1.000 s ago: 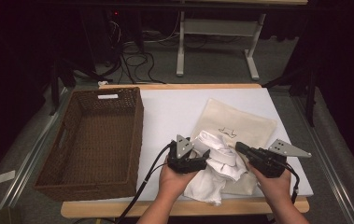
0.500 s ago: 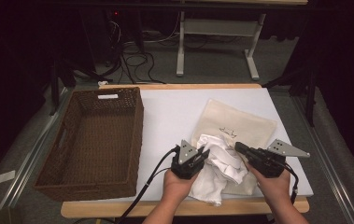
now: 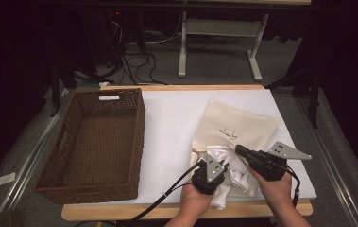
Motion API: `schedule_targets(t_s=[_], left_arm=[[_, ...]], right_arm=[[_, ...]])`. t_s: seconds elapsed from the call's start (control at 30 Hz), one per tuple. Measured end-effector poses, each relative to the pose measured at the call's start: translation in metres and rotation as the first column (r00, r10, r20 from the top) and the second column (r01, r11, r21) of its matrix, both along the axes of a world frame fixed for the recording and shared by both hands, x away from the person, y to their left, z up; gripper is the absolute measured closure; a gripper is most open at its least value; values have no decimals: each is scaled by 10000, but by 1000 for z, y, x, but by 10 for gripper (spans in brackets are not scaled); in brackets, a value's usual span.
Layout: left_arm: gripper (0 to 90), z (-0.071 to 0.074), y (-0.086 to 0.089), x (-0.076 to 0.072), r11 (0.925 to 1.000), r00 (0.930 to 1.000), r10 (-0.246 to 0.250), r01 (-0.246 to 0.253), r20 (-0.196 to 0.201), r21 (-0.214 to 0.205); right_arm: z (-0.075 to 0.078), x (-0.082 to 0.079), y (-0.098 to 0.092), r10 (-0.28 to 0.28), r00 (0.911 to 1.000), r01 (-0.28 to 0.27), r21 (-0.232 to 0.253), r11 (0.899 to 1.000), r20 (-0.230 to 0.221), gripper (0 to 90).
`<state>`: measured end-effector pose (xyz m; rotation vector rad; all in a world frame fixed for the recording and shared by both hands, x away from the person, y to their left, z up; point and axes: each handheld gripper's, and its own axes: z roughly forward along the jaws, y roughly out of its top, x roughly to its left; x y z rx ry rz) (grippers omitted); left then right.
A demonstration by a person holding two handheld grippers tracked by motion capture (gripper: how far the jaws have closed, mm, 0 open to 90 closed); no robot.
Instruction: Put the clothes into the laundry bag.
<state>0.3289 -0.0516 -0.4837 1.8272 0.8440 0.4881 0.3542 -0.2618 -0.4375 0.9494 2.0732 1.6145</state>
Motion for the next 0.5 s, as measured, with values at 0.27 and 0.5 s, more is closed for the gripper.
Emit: schedule_targets(t_s=[0.27, 0.5], left_arm=[[820, -7, -3, 29, 9952, 9940, 973, -969, -507, 100], [668, 0, 8, 19, 9947, 9946, 1000, -1006, -275, -233]], right_arm=[[3, -2, -3, 15, 10000, -15, 80, 10000, 63, 900], [2, -1, -7, -43, 10000, 42, 145, 9999, 38, 900]])
